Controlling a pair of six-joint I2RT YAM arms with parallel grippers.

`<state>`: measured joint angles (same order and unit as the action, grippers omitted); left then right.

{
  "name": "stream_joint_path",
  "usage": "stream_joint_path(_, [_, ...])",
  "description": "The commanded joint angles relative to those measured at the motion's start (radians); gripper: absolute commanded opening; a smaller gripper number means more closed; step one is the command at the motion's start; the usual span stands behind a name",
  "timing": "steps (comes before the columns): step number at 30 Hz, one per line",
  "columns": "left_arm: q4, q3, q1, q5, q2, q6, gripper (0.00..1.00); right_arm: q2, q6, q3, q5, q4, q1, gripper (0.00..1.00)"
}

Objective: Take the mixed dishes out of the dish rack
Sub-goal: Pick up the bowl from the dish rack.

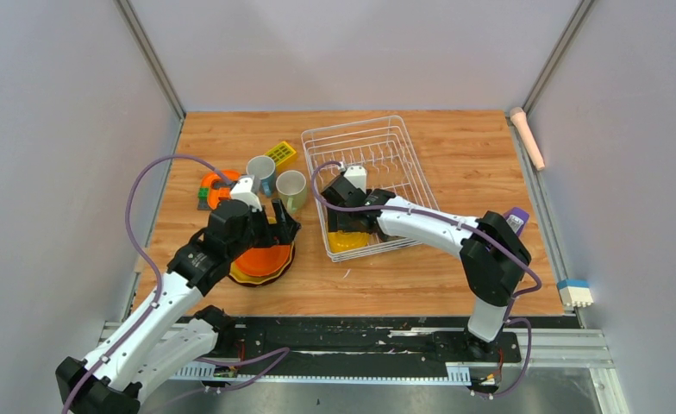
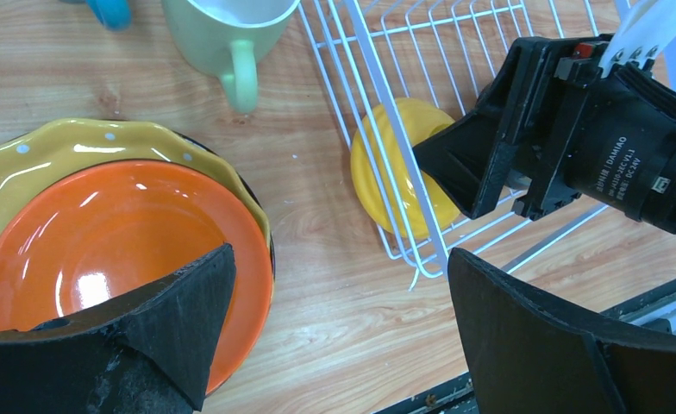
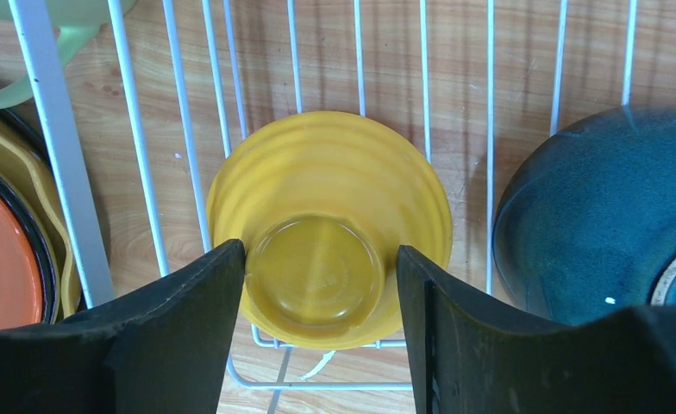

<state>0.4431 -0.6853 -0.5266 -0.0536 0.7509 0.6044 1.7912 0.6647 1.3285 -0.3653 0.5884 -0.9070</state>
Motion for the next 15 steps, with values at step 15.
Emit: stream_joint_path(15, [-0.054, 0.001, 0.004, -0.005, 0.019, 0.005, 1.00, 0.005, 0.048, 0.078, -0.058, 0.064, -0.030, 0.26])
